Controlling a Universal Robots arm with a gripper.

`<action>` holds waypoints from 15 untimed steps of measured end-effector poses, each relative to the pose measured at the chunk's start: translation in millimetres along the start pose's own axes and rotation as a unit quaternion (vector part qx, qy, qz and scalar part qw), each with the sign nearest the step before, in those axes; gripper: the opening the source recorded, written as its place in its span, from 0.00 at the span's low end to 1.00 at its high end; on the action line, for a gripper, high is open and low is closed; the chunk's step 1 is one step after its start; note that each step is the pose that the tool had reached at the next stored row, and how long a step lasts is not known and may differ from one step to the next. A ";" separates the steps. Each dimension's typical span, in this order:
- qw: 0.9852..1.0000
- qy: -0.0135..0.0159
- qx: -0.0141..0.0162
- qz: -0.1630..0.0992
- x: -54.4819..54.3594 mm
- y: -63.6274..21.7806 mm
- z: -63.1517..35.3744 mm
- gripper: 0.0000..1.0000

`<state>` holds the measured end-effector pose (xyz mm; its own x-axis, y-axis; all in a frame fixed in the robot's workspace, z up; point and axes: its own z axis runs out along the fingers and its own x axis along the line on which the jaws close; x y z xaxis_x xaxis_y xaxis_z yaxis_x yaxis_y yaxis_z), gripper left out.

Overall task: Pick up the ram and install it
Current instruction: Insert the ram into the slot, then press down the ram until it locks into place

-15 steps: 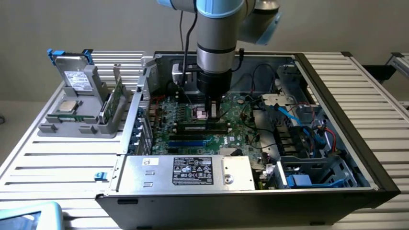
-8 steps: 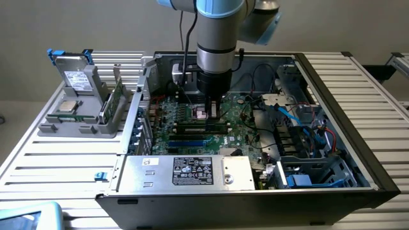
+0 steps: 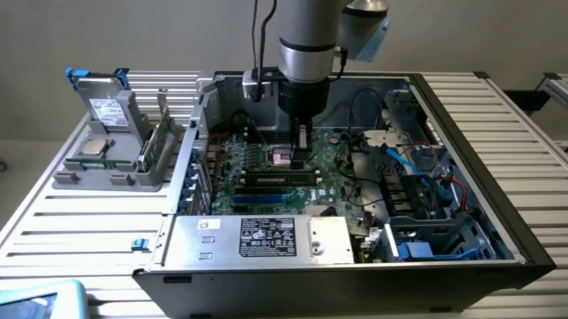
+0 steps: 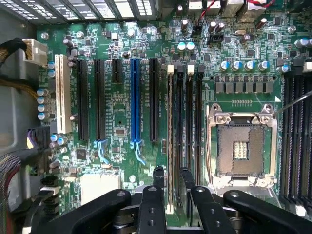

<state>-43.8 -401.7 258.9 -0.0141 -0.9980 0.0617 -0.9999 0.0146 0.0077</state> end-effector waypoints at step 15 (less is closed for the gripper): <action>1.000 0.000 -0.001 0.000 0.3 -1.9 -2.1 0.13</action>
<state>-41.9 -401.9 261.0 -0.0139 -0.9980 0.0615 -0.9998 0.0145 0.0104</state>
